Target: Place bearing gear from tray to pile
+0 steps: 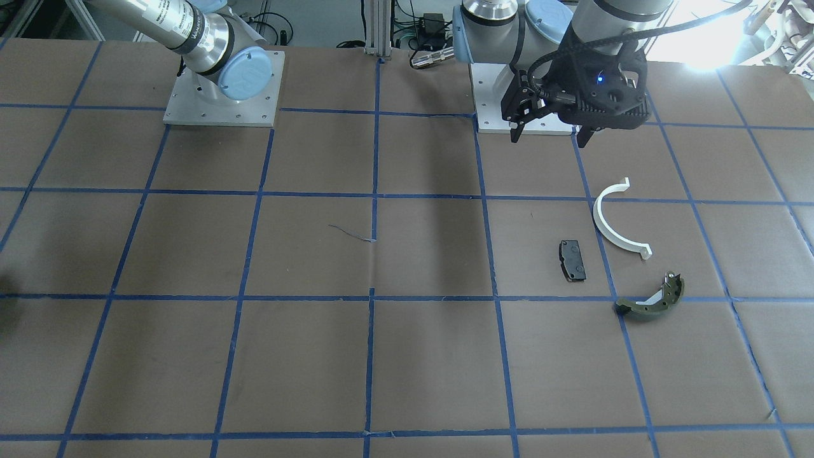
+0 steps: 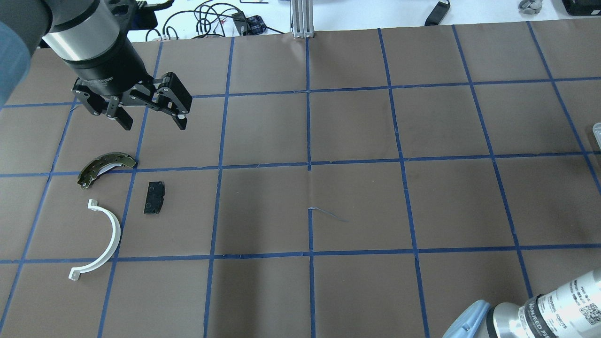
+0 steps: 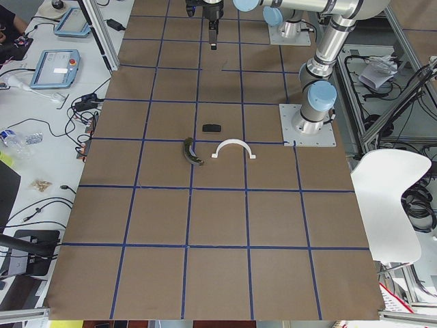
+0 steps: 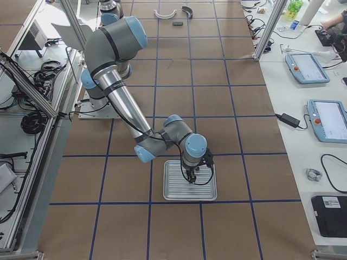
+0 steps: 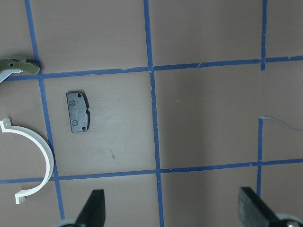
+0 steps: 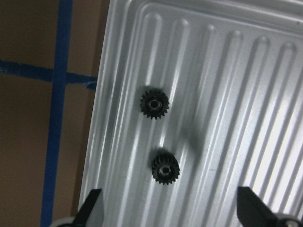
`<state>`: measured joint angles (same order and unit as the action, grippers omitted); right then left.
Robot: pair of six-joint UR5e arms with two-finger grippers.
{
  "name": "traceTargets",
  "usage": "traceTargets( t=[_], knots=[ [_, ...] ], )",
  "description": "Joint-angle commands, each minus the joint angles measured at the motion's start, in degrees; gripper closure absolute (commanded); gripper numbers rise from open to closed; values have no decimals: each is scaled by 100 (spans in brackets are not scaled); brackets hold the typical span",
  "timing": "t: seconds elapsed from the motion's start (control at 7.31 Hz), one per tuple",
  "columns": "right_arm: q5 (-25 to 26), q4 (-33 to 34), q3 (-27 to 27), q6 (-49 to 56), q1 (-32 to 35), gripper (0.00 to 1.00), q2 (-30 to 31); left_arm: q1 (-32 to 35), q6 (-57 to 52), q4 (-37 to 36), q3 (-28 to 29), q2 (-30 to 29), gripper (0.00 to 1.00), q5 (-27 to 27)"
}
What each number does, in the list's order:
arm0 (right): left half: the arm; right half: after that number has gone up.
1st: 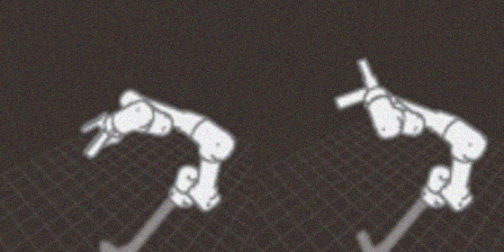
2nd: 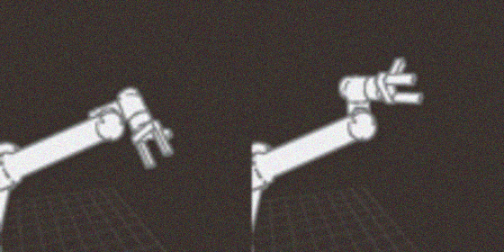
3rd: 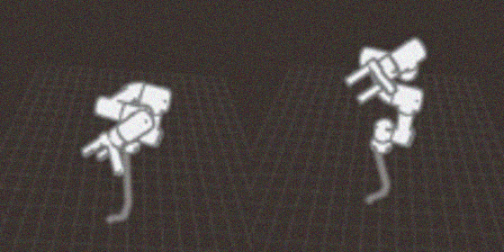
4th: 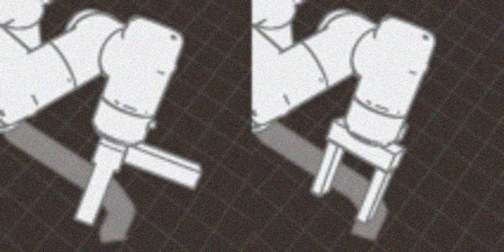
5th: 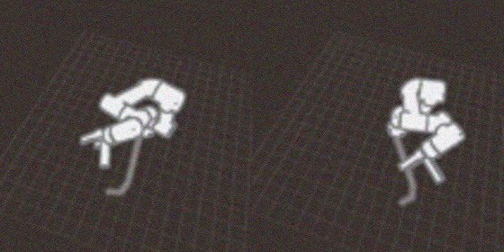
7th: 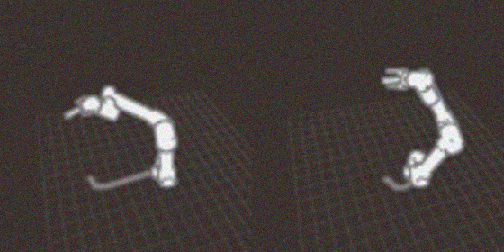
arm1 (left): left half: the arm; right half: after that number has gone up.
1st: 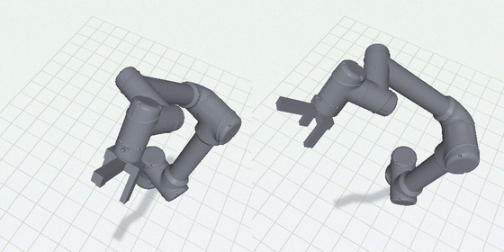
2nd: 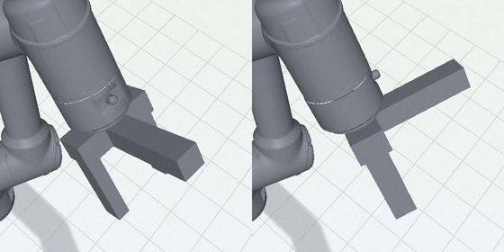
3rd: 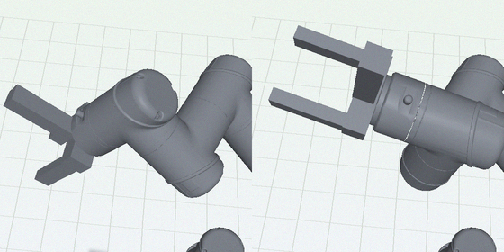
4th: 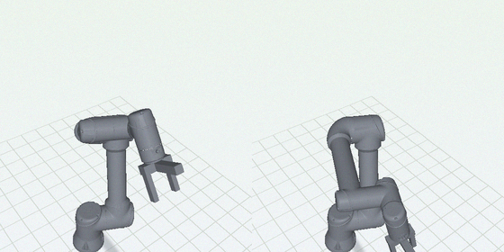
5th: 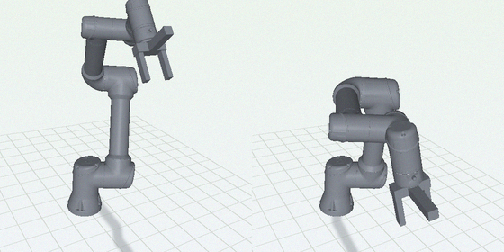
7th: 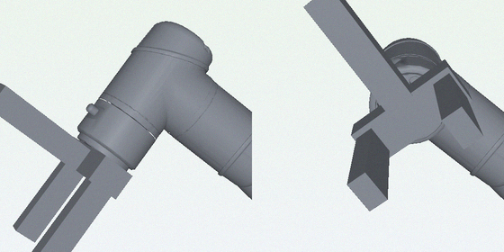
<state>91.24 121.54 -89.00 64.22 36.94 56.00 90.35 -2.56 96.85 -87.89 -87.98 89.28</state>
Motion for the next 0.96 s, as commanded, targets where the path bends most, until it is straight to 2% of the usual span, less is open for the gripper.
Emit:
traceTargets(
  t=[0.0, 0.27, 0.55, 0.68, 0.82],
  knots=[
    [-36, 54, 23, 38, -3, 15, -168, 0, 1, 0, 0, 0, 0, 2],
    [-45, 72, 15, 38, 15, 42, -212, 0, 1, 0, 0, 0, 0, 2],
    [-45, 98, -12, 20, 59, 45, -212, 0, 1, 0, 0, 0, 0, 2],
    [-45, 81, 6, 20, 59, 50, -186, 0, -8, 0, 0, 0, 0, -7],
    [-36, 89, 14, 20, 50, 60, -186, 0, 1, 0, 0, 0, 0, 2]
  ],
)
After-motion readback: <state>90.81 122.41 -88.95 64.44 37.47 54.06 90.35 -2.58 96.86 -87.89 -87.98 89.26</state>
